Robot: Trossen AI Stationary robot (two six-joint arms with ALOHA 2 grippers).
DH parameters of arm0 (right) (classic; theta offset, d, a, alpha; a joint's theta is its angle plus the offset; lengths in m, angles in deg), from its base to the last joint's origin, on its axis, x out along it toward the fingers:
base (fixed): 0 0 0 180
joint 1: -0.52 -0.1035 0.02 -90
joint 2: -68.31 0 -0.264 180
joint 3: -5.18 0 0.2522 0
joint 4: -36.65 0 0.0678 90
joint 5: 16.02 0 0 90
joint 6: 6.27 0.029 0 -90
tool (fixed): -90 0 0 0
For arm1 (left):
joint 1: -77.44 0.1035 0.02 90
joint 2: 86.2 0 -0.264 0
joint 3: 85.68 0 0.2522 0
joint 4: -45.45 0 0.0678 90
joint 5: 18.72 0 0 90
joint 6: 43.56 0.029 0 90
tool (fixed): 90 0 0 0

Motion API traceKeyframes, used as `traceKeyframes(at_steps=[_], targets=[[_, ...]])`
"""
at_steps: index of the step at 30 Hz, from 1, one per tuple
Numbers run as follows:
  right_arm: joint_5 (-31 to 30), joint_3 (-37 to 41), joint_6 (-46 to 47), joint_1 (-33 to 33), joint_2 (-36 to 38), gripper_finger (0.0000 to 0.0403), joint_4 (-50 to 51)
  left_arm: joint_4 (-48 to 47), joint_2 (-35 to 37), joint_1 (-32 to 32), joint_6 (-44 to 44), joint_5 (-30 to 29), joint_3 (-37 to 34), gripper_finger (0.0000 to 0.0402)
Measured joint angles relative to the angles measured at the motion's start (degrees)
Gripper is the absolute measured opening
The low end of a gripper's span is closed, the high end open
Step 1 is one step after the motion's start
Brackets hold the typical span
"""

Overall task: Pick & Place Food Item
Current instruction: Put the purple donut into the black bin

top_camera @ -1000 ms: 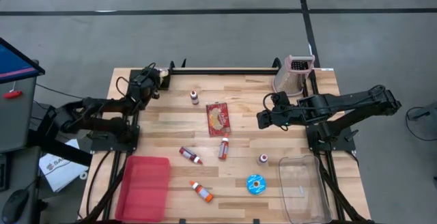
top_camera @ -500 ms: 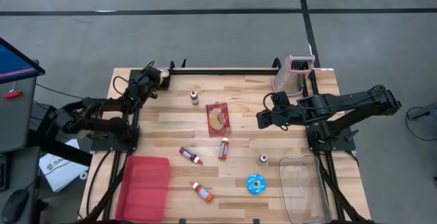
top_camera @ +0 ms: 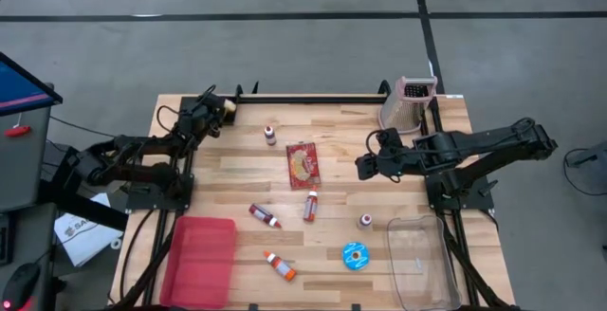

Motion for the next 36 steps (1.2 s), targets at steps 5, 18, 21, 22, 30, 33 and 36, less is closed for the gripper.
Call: traceKeyframes(at_steps=[5, 18, 21, 22, 30, 33, 36], targets=[[-0.72, 0.0, 0.96, -0.77, 0.0, 0.0205, -0.09, 0.0, 1.12, 0.0, 0.47, 2.65, 0.01, 0.0238], [-4.28, 0.0, 3.36, -3.0, -0.02, 0.0205, -0.2, -12.88, 17.04, 0.0, 4.68, 7.7, 0.01, 0.0227], [-4.44, 0.0, 3.57, -3.17, -0.01, 0.0205, -0.2, -18.69, 22.45, 0.0, 6.19, 7.79, 0.01, 0.0227], [-4.46, 0.0, 3.57, -3.17, -0.02, 0.0205, -0.2, -21.34, 24.18, 0.0, 6.88, 7.81, 0.01, 0.0227], [-4.47, 0.0, 3.7, -3.17, -0.02, 0.0205, -0.61, -35.24, 33.83, 0.0, 16.46, 6.79, 0.01, 0.0227], [-4.46, 0.0, 3.77, -3.17, -0.02, 0.0205, -0.98, -35.94, 34.88, 0.0, 23.32, 7.96, 0.73, 0.0227], [-4.33, 0.0, 3.77, -3.17, -0.02, 0.0205, -1.36, -40.57, 34.99, 0.0, 31.14, 9.54, 3.93, 0.0227]])
